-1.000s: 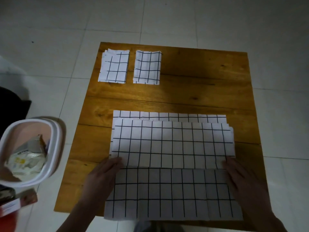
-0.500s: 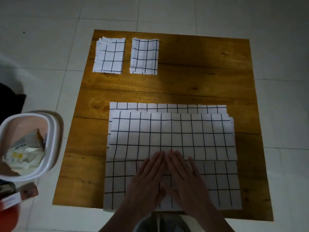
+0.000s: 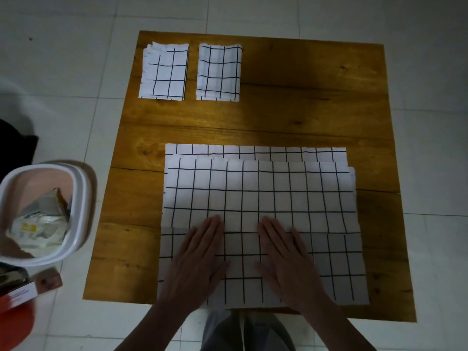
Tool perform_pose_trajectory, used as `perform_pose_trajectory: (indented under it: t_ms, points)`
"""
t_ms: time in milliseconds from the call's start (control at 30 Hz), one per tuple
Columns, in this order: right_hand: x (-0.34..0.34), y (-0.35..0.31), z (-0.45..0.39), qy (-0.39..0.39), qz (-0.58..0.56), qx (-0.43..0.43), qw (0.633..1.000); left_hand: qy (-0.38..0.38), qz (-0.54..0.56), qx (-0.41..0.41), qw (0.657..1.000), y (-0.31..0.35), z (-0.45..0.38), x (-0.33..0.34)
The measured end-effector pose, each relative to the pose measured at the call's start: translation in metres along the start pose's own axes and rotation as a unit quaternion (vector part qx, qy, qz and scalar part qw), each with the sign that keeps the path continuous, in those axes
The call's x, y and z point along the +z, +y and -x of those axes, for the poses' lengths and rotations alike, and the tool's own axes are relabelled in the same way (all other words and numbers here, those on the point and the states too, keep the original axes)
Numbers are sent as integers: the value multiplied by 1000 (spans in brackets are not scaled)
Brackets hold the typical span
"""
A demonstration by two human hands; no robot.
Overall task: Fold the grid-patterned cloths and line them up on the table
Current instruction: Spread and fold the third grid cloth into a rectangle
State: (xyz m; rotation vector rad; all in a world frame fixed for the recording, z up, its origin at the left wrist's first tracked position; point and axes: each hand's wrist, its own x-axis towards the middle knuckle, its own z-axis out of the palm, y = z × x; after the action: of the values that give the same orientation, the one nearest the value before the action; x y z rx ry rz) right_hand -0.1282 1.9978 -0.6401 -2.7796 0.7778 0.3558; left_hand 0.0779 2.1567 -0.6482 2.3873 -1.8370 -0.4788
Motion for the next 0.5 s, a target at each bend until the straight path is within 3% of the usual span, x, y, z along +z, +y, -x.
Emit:
perform_pose_trajectory:
  t_ms: [500]
  points:
    - [2, 0, 0, -1, -8, -1, 1000, 40, 34, -74, 996, -43, 36, -10]
